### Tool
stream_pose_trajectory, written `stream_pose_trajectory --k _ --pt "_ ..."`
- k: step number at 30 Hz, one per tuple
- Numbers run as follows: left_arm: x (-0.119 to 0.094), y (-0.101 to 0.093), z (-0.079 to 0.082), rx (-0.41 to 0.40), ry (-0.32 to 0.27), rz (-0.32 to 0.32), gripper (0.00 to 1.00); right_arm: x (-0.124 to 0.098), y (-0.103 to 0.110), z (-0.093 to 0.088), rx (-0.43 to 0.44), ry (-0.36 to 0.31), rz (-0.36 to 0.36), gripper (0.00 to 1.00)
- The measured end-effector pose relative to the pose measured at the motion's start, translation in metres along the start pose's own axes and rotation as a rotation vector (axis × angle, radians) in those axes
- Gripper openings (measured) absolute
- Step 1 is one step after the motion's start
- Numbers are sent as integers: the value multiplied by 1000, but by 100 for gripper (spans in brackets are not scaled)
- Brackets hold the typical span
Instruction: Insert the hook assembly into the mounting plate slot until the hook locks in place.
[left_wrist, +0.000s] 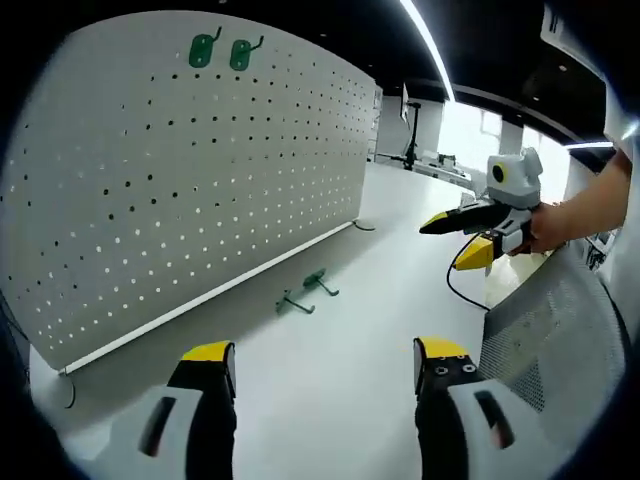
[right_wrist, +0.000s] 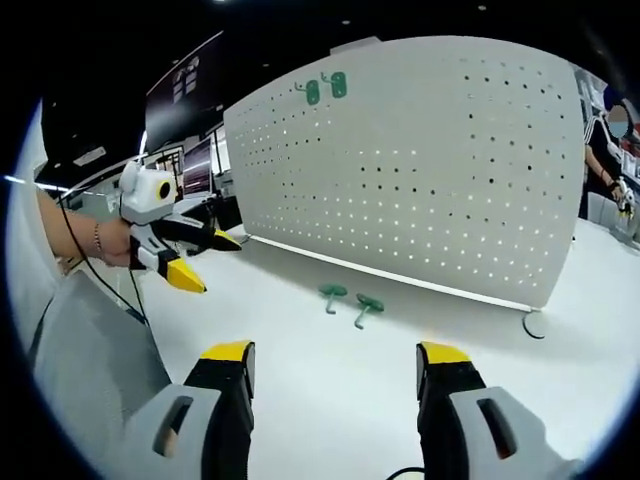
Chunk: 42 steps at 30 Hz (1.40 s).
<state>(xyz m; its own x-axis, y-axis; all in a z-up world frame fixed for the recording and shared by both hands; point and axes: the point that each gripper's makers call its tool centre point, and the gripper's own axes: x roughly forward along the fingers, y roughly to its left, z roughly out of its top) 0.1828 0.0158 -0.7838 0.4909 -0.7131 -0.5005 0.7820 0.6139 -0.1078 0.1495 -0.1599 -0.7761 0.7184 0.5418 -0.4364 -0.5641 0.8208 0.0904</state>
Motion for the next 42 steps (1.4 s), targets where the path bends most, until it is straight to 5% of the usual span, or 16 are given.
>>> stream_pose_trajectory --k 14,42 --pt "28 16 6 152 117 -49 74 3 7 -5 -44 29 19 63" --pt "70 31 5 281 239 -162 73 2 5 -8 -24 41 14 63"
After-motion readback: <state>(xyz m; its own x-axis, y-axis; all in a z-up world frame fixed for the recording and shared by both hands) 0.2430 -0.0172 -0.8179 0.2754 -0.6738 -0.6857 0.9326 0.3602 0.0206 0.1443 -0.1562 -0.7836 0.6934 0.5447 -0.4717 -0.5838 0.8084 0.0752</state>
